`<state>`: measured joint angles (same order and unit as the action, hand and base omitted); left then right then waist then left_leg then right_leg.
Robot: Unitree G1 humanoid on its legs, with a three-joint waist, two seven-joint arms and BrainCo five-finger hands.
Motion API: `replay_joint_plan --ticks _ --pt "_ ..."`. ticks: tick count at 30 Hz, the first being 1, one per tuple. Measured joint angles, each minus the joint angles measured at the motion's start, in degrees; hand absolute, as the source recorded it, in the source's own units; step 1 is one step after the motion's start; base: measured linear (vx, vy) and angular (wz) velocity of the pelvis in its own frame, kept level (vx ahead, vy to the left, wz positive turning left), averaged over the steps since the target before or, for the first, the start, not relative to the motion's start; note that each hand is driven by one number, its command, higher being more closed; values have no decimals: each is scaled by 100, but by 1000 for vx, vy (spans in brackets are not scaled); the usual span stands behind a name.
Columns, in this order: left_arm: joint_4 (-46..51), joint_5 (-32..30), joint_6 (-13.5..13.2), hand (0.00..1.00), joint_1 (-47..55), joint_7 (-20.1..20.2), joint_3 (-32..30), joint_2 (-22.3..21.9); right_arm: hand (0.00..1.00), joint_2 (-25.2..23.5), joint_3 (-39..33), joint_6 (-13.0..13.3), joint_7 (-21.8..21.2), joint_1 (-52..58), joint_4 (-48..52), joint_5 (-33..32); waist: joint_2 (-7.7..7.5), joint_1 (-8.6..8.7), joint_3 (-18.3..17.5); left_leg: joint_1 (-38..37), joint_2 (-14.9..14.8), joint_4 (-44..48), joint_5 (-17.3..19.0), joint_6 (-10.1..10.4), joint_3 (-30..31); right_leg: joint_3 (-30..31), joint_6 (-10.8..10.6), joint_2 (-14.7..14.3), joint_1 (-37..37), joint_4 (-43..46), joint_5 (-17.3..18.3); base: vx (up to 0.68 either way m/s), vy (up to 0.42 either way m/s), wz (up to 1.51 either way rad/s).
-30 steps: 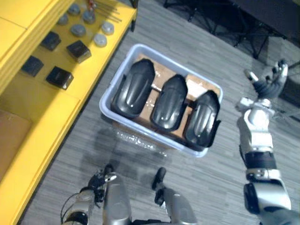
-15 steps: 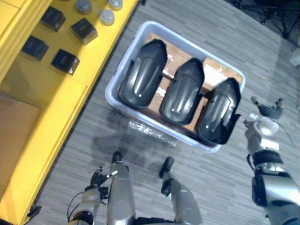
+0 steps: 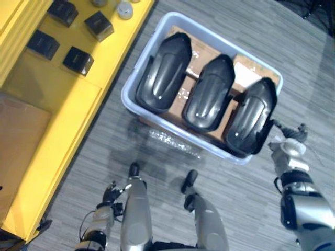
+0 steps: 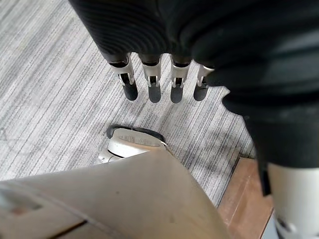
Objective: Walk over and take plastic housings, then place them on the shelf
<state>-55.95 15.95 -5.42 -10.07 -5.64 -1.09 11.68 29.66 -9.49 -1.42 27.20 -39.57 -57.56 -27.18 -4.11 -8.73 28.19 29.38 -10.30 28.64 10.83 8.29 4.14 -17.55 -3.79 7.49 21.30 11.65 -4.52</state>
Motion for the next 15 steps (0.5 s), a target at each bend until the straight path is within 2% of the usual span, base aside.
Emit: replay_joint_plan --ticks 9,15 --pt "149 455 -335 0 -142 37 -117 -255 0 -62 7 -24 -59 -133 -186 334 187 -13 103 274 222 -9 -156 -57 -1 31 -54 322 555 659 221 -34 8 6" --pt "471 665 -340 0 -115 176 -398 -497 0 -47 13 -7 135 -344 -98 498 254 -42 128 492 317 122 -181 -75 28 13 -55 509 886 1160 448 -22 -2 10"
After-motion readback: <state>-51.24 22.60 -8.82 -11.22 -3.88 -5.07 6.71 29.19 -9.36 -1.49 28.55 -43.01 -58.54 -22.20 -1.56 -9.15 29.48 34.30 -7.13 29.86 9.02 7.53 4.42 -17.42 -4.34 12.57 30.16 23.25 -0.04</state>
